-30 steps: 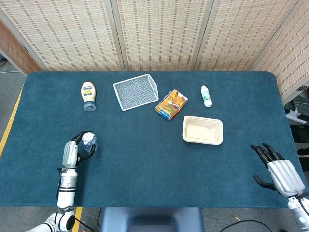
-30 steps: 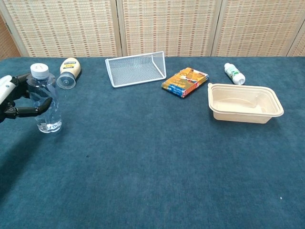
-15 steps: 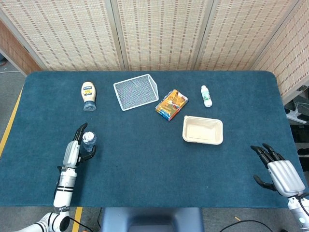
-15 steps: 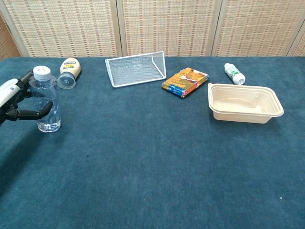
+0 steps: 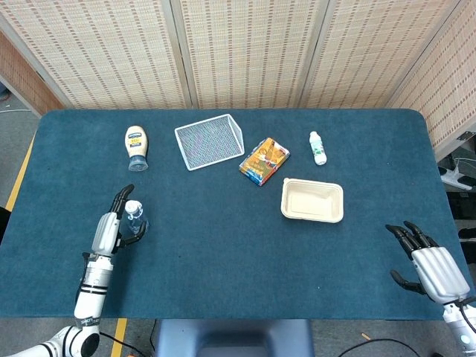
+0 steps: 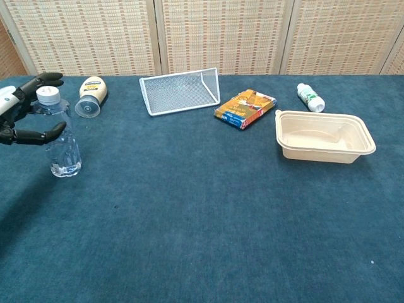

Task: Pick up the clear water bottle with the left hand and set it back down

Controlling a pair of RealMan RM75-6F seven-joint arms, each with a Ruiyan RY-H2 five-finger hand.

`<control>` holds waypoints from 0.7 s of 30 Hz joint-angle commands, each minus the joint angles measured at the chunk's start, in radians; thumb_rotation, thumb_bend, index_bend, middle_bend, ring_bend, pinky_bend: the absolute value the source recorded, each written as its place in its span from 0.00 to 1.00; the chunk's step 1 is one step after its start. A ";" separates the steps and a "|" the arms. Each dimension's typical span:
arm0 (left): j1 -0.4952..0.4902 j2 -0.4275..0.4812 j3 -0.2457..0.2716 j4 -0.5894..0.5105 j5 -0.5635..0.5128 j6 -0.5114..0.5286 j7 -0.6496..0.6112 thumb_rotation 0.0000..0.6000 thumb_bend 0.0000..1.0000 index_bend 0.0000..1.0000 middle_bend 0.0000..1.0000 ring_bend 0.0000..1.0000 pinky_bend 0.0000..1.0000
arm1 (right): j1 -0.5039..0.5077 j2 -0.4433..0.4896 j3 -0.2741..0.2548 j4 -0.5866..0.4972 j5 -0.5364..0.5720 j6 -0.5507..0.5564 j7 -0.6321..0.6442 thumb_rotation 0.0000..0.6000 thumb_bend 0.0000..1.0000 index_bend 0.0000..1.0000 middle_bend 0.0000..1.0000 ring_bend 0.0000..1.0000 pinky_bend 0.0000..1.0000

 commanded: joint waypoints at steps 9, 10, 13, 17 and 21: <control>0.036 0.267 0.015 -0.249 0.061 0.049 0.194 1.00 0.41 0.00 0.00 0.00 0.17 | 0.003 0.004 0.000 -0.003 0.003 -0.007 0.002 1.00 0.21 0.09 0.12 0.03 0.24; 0.046 0.305 0.034 -0.273 0.089 0.062 0.230 1.00 0.41 0.00 0.00 0.00 0.17 | 0.004 0.005 0.001 -0.004 0.003 -0.007 0.005 1.00 0.22 0.09 0.12 0.03 0.24; 0.073 0.391 0.082 -0.308 0.158 0.098 0.327 1.00 0.41 0.01 0.01 0.00 0.17 | 0.005 0.001 0.004 -0.001 0.006 -0.008 0.003 1.00 0.21 0.09 0.12 0.03 0.24; 0.113 0.446 0.131 -0.298 0.204 0.136 0.437 1.00 0.41 0.07 0.06 0.04 0.17 | 0.009 -0.003 0.005 -0.004 0.015 -0.020 -0.007 1.00 0.22 0.09 0.12 0.03 0.24; 0.151 0.444 0.172 -0.241 0.194 0.131 0.533 1.00 0.41 0.10 0.09 0.04 0.17 | 0.010 -0.006 -0.002 -0.006 0.011 -0.028 -0.026 1.00 0.21 0.09 0.12 0.03 0.24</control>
